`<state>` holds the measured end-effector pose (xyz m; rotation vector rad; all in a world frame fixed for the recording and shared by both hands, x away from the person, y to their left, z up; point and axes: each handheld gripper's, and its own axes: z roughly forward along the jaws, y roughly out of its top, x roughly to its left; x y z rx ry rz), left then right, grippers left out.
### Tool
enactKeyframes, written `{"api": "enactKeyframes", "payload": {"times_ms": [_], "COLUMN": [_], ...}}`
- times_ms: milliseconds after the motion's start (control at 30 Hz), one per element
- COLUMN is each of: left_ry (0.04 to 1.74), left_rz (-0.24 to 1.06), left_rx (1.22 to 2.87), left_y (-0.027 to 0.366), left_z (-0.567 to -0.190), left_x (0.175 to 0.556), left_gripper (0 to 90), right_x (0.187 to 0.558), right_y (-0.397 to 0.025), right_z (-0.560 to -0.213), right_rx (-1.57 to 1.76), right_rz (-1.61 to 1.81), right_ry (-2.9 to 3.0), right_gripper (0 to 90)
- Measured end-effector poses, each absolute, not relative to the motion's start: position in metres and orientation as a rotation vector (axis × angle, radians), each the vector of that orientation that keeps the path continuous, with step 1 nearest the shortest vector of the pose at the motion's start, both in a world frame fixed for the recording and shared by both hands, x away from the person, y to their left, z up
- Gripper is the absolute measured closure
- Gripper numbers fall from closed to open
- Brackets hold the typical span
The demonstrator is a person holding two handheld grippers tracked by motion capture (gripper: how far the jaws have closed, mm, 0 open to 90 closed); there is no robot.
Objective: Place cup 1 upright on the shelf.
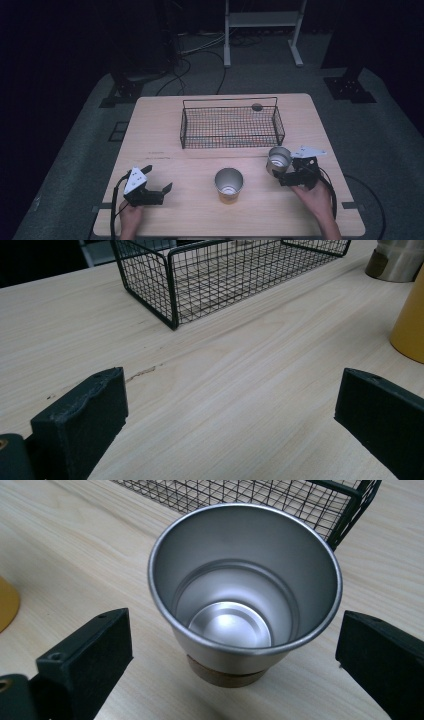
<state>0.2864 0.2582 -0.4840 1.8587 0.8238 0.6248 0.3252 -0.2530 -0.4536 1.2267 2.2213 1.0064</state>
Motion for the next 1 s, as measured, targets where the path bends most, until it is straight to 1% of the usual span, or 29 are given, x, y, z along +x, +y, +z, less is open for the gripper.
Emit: {"api": "enactKeyframes", "payload": {"times_ms": [633, 700, 867, 933, 1000], "left_ry": [0.82, 0.819, 0.818, 0.818, 0.818], "left_rz": [0.625, 0.626, 0.627, 0.627, 0.626], "left_rx": [1.859, 1.857, 1.86, 1.858, 1.858], "left_y": [0.258, 0.258, 0.258, 0.258, 0.258], "left_z": [-0.484, -0.484, -0.484, -0.484, -0.484], "left_x": [0.286, 0.286, 0.286, 0.286, 0.286], "left_gripper": [0.0, 0.0, 0.0, 0.0, 0.0], "right_x": [0.346, 0.346, 0.347, 0.346, 0.346], "right_y": [-0.241, -0.242, -0.243, -0.242, -0.242], "right_z": [-0.462, -0.462, -0.461, -0.461, -0.46], "right_rx": [1.23, 1.228, 1.221, 1.212, 1.205], "right_rz": [0.955, 0.946, 0.96, 0.958, 0.952], "right_ry": [2.262, 2.262, 2.265, 2.272, 2.276], "right_gripper": [1.1, 3.6, 6.3, 12.3, 13.1]}}
